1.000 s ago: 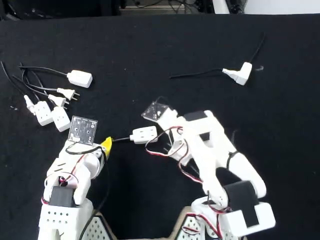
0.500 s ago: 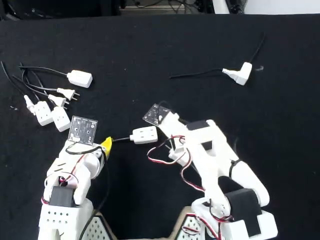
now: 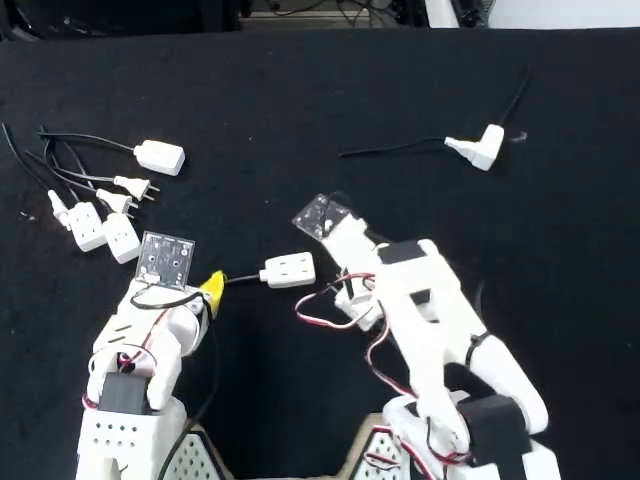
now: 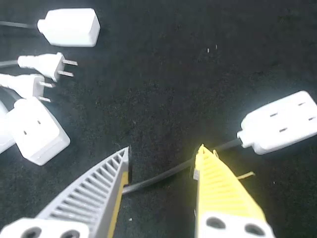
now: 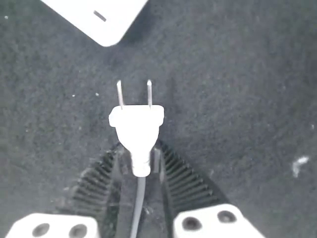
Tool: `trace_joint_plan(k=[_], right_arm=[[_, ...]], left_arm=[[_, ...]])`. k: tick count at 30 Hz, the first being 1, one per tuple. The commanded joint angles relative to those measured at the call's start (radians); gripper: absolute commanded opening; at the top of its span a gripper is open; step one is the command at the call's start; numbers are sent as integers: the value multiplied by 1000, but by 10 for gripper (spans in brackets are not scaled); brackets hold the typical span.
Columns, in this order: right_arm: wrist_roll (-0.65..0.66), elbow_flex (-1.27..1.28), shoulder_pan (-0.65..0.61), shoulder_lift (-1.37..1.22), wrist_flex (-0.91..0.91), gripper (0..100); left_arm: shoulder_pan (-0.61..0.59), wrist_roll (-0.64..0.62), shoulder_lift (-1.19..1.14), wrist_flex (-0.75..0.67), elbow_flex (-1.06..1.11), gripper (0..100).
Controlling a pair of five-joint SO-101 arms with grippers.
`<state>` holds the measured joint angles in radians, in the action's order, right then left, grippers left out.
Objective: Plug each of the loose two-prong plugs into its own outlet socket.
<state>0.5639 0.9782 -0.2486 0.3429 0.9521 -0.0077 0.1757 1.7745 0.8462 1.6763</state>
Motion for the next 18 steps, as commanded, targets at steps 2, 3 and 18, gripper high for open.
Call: trace_joint_plan(k=[2,3,18], right_arm=[[-40,-65,-80,96,-21,11],[-40,-79,-118,114,-28,11],[-233,-16,-376,163,-325,11]], left_arm=[[-7,3,9,-57,5,220],[-5,2,11,-58,-7,220],[73,-236,11,-160,-84,220]])
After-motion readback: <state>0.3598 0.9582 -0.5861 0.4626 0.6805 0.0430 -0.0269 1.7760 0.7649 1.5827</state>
